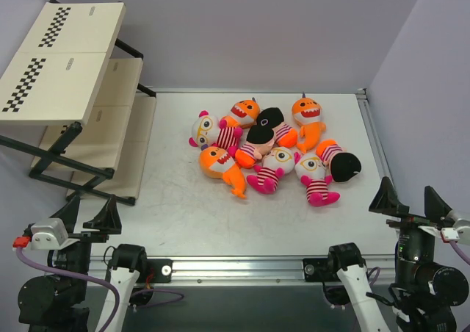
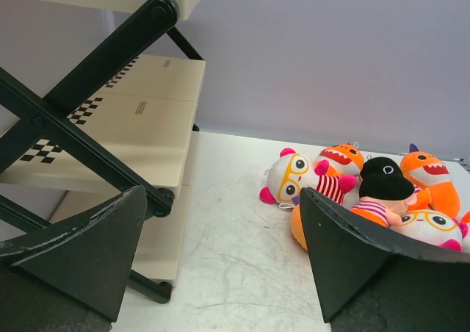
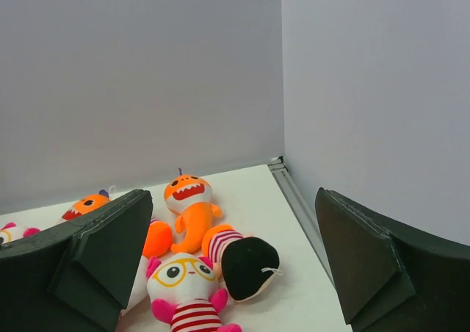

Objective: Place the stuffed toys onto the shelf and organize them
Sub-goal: Grab a stuffed toy with the right arm

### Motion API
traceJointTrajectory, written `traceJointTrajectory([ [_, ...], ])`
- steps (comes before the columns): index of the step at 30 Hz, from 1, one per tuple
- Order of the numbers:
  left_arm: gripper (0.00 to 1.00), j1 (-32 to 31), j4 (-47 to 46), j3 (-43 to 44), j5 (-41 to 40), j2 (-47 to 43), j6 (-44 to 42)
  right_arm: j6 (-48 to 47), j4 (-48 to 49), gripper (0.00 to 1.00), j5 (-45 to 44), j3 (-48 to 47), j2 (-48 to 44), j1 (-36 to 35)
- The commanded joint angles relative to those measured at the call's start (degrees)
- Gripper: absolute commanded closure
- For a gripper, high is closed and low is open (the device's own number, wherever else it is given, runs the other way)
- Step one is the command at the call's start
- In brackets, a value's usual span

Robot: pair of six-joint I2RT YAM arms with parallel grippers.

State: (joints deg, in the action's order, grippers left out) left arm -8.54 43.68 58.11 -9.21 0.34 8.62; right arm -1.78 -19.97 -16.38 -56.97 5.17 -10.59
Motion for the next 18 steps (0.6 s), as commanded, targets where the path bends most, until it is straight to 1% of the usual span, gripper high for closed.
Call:
traceJointTrajectory([
  [1,0.06,-0.2,-1.4,0.0,-0.8,-4.6,0.8,-0.2,3.4,0.00,1.4,0.5,2.1,-0.4],
  [5,0.06,-0.2,-2.0,-0.1,-1.2,-4.5,0.9,0.9,3.3,0.00,3.2,0.4,3.7,-0.3],
  [9,0.06,-0.1,-2.3,0.3,-1.2,-3.4,1.6,1.8,2.0,0.00,7.7,-1.6,8.8,-0.1],
  [11,0.06,-0.1,-2.0,0.7,-0.8,-1.7,2.1,5.5,1.9,0.00,7.5,-2.4,10.8,-0.1],
  [14,0.06,0.0,-1.6,2.1,0.0,1.5,2.8,8.5,2.3,0.01,7.9,-3.0,14.5,0.0],
  [18,0.06,-0.1,-0.1,3.9,1.6,5.6,4.0,12.9,3.6,0.00,11.3,-2.5,20.4,0.0],
])
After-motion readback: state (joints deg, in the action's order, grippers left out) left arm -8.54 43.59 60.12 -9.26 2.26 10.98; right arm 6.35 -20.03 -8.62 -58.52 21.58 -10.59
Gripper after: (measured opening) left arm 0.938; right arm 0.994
